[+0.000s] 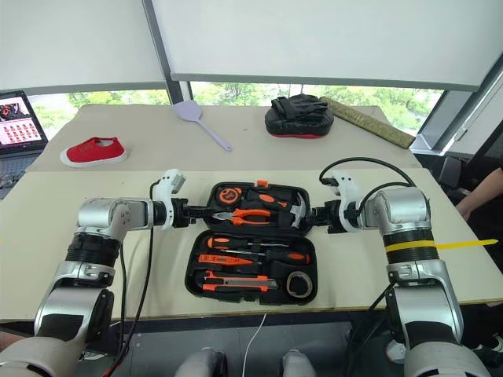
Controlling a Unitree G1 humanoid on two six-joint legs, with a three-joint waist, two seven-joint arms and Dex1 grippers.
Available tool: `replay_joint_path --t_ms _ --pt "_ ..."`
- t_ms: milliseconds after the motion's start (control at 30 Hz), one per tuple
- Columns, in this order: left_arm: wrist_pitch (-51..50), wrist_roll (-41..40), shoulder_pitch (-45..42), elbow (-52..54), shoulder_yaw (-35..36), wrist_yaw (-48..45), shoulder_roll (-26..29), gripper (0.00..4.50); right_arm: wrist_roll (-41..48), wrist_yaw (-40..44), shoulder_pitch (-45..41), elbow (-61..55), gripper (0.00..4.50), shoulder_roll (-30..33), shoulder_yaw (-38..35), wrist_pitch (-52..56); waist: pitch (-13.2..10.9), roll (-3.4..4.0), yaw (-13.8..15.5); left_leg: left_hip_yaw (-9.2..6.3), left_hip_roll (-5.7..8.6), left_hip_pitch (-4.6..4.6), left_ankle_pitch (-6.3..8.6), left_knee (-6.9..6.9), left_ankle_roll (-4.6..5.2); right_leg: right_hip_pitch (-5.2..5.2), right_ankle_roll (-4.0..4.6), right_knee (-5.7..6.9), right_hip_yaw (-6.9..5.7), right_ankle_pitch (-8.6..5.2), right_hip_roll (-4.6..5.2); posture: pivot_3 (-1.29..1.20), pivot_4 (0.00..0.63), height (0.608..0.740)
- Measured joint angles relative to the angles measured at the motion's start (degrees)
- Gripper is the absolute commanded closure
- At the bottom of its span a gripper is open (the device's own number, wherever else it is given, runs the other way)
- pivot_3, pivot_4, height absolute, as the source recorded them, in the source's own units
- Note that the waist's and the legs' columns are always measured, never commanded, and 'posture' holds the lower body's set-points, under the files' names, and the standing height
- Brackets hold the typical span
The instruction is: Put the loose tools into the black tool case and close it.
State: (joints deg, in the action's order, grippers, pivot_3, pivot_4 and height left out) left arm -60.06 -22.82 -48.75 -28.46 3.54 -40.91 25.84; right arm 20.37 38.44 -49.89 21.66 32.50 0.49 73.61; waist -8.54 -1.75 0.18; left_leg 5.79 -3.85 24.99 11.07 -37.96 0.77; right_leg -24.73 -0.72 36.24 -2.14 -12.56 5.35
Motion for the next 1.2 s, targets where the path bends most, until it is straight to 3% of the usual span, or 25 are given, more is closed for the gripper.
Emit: replay_joint_path --t_ms 167,433,600,767,800,1000,1033,1133,1200 --pt "4.3 0.0 2.6 0.7 2.7 1.0 -1.1 4.45 0.1 -1.1 5.7 -3.9 4.50 -2.8 -3.0 -9.7 0.0 0.00 -0.7 -0.08 -0.01 -0.43 -0.07 0.01 0.01 0.40 -0.03 -0.04 -0.01 0.01 -0.01 0.00 0.150 0.740" --pt "31.3 0.9 15.8 11.0 5.4 -5.4 -0.9 4.45 -7.3 5.1 23.9 -22.3 4.50 0.3 -1.4 -51.4 0.0 0.01 -0.8 -0.04 0.02 0.28 -0.10 0.09 -0.01 -0.30 0.01 -0.07 0.05 0.06 -0.01 0.00 0.150 0.740" --pt "49.9 3.8 26.0 17.7 5.3 -7.2 -0.8 4.45 -15.1 5.0 34.2 -22.1 4.50 1.8 0.5 -77.4 0.0 0.01 -0.9 0.05 0.00 0.26 -0.08 0.13 0.01 -0.30 0.01 -0.14 0.06 0.05 0.00 0.00 0.150 0.740" --pt "69.7 9.4 34.1 19.2 4.5 -7.4 0.1 4.45 -30.7 -5.4 37.5 -15.3 4.50 5.5 3.2 -105.3 0.0 0.01 -0.9 0.16 -0.01 -0.03 -0.08 0.12 0.00 -0.13 -0.01 -0.15 0.14 0.02 0.01 0.00 0.150 0.740" --pt "72.5 9.8 35.3 19.1 4.4 -7.7 0.7 3.74 -33.3 -7.7 37.8 -14.0 3.77 5.6 3.3 -108.7 0.0 0.02 -0.9 0.16 -0.02 -0.12 -0.08 0.13 0.00 -0.04 -0.02 -0.16 0.15 0.01 0.01 0.00 0.150 0.740" --pt "79.1 10.1 44.4 14.8 6.8 -9.4 5.0 1.71 -42.9 -15.9 45.7 -9.1 1.79 7.7 3.3 -118.4 0.0 -0.01 -0.7 0.25 -0.09 -0.59 -0.06 0.21 -0.01 0.36 -0.18 -0.16 0.15 -0.35 0.09 0.00 0.150 0.740" --pt "78.4 9.5 44.5 14.8 7.6 -9.3 6.0 1.58 -43.2 -17.1 46.8 -9.2 1.53 8.0 3.1 -119.3 0.0 -0.01 -0.5 0.26 -0.10 -0.61 -0.06 0.19 -0.02 0.38 -0.12 -0.16 0.13 -0.38 0.12 0.00 0.150 0.740" --pt "74.7 7.1 44.3 14.3 9.8 -9.3 8.8 1.58 -40.9 -17.3 49.9 -9.9 1.53 10.3 0.7 -118.6 0.0 -0.01 -0.3 0.34 -0.09 -0.76 -0.06 0.17 -0.02 0.49 -0.02 -0.18 0.14 -0.43 0.25 0.00 0.150 0.740" --pt "71.2 5.7 43.7 12.8 11.2 -9.7 10.4 1.58 -34.0 -13.7 53.5 -11.2 2.08 12.2 -1.2 -113.9 0.0 -0.01 -0.1 0.35 -0.10 -0.75 -0.06 0.18 -0.01 0.48 -0.02 -0.18 0.14 -0.43 0.29 0.00 0.150 0.740"
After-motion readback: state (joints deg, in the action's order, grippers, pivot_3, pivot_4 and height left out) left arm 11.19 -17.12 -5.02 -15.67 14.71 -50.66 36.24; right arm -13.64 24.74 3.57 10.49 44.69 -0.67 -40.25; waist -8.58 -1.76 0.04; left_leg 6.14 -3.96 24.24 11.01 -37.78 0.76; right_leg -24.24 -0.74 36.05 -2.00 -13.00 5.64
